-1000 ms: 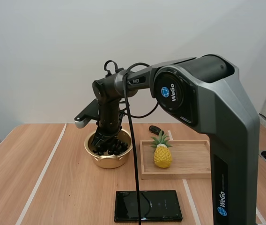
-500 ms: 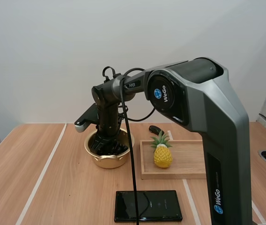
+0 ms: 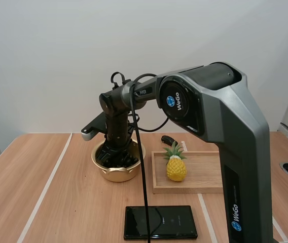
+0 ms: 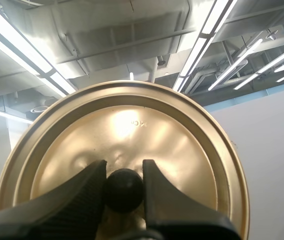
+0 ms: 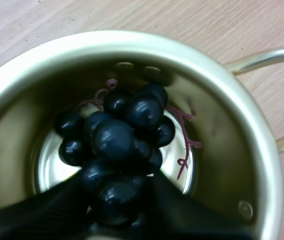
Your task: Open the pot, put the grape inside, and close it
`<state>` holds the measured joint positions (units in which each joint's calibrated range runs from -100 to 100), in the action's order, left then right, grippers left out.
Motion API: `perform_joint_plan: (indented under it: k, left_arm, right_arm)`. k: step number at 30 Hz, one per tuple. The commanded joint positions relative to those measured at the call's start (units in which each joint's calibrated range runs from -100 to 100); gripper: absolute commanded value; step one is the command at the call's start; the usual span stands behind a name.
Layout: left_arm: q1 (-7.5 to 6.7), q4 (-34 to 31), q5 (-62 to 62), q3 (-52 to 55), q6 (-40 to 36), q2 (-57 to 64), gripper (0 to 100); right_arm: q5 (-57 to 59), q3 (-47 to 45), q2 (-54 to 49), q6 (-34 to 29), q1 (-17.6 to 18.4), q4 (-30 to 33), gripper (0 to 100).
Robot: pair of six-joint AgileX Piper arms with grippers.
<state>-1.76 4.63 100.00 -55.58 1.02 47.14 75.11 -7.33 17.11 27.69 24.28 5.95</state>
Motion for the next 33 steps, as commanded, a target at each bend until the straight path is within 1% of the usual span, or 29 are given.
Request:
perform_joint_plan:
  k: [1, 14, 24, 27, 30, 33]
  left_arm:
    - [-0.09, 0.7, -0.3, -0.1, -0.2, -0.1, 0]
    - [-0.09, 0.7, 0.0, -0.1, -0.2, -0.1, 0]
    - [-0.09, 0.7, 0.0, -0.1, -0.2, -0.1, 0]
    - [-0.09, 0.7, 0.0, -0.1, -0.2, -0.1, 0]
    - [-0.09, 0.7, 0.0, -0.1, -0.2, -0.1, 0]
    - [-0.09, 0.7, 0.0, -0.1, -0.2, -0.1, 0]
  right_arm:
    - [2.2, -0.2, -0.8, -0.1, -0.2, 0.8, 100]
    - [2.0, 1.0, -1.6, -0.1, -0.2, 0.8, 100]
    - [0.7, 1.0, -6.8, -0.1, -0.2, -0.4, 100]
    - [-0.6, 1.0, -8.9, -0.1, -0.2, 0.9, 100]
    - [-1.4, 1.0, -11.0, -0.1, -0.2, 3.8, 100]
    - [-2.3, 1.0, -13.0, -1.5, -0.2, 7.3, 100]
